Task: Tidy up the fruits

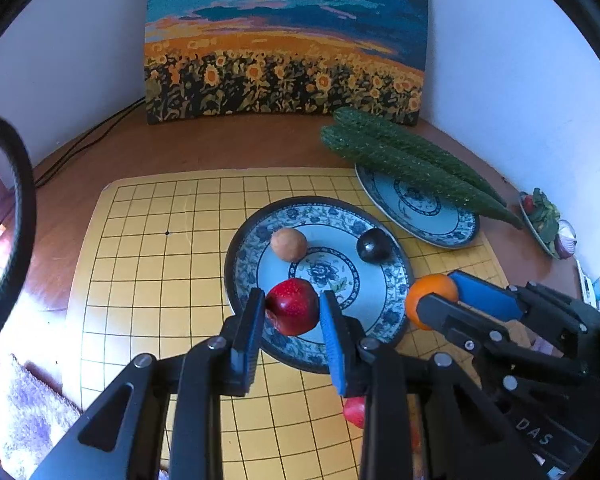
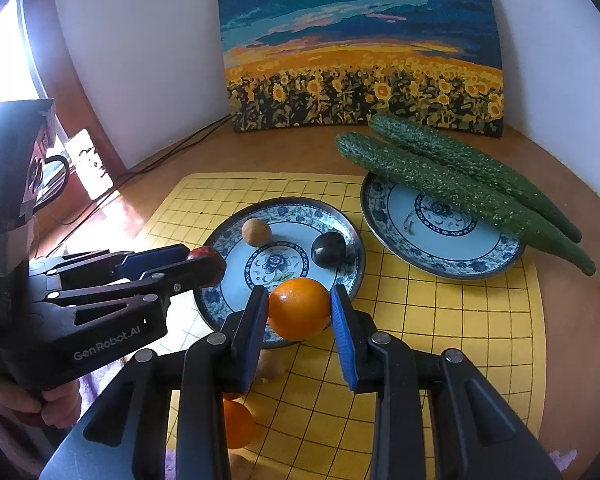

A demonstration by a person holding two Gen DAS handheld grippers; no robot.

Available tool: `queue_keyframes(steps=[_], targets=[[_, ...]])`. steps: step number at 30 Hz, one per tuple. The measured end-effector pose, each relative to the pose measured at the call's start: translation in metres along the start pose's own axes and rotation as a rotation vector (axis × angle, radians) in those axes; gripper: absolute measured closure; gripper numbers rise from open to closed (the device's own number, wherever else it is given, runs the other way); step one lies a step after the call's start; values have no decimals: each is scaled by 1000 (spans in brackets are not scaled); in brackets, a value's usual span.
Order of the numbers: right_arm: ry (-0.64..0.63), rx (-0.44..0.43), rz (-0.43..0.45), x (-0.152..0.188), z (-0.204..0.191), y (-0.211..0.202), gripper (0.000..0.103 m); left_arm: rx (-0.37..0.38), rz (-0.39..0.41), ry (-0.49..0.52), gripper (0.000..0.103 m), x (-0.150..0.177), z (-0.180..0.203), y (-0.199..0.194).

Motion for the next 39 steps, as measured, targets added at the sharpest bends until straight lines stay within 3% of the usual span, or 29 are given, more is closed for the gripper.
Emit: queue_keyframes(steps=[39], targets=[[7,7,-37,9,6,31,69,-28,-32,11,73,0,-5,28]])
Point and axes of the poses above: each gripper's, at about its wrist camera, not at the fingertips, and y roughly the way its jaws point, z to its right, x to its underside, the point moved 10 cm from there along y, roughly the way its jaws point, and after that the axes turned 9 degrees about z, right-handed, at the moved point
